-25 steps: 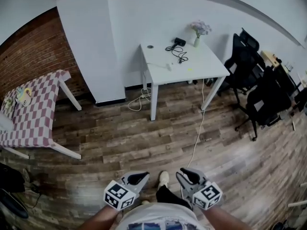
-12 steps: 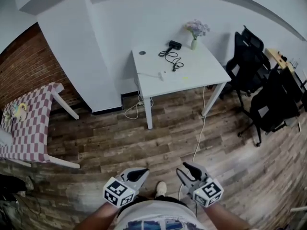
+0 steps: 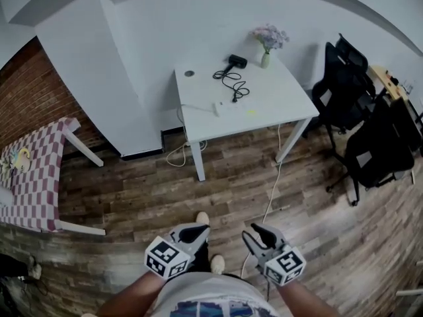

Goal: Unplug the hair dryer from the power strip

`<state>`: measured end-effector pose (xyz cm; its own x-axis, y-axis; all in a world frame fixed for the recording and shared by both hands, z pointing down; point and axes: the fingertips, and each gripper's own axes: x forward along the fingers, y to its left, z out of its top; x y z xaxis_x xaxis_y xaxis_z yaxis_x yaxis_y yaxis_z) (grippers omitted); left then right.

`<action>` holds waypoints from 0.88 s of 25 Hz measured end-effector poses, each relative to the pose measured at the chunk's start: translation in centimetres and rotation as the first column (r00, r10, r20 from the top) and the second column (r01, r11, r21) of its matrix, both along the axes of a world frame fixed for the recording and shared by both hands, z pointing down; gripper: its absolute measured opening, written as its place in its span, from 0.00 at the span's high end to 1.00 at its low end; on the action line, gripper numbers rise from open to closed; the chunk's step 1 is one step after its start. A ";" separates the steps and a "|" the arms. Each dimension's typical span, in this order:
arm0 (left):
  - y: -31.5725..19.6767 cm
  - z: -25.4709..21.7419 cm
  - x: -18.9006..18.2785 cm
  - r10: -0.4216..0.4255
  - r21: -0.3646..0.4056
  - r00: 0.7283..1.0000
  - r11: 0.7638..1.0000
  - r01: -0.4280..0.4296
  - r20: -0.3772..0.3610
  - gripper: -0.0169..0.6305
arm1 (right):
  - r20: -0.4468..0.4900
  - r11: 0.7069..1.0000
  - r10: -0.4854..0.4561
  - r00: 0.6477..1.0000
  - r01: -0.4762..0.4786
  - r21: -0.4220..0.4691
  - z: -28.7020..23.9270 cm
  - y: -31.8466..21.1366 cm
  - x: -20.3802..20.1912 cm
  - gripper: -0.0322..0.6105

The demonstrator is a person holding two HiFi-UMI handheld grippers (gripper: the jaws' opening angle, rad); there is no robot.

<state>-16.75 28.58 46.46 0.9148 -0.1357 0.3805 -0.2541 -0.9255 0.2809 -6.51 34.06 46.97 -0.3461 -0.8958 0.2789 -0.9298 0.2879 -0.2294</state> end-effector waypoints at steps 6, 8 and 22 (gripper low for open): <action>-6.0 0.8 3.8 0.006 0.002 1.000 1.000 -0.006 -0.014 0.97 | -0.011 0.999 0.042 0.999 -0.043 -0.033 1.2 -4.5 3.1 0.78; -8.3 0.9 5.3 0.021 0.002 1.000 1.000 -0.021 -0.015 0.97 | -0.018 0.998 0.049 0.999 -0.050 -0.036 1.1 -6.5 4.1 0.78; -23.1 1.5 11.9 0.100 -0.016 0.995 0.995 -0.101 -0.018 0.97 | -0.059 0.991 0.092 0.994 -0.097 -0.091 0.7 -21.4 9.9 0.79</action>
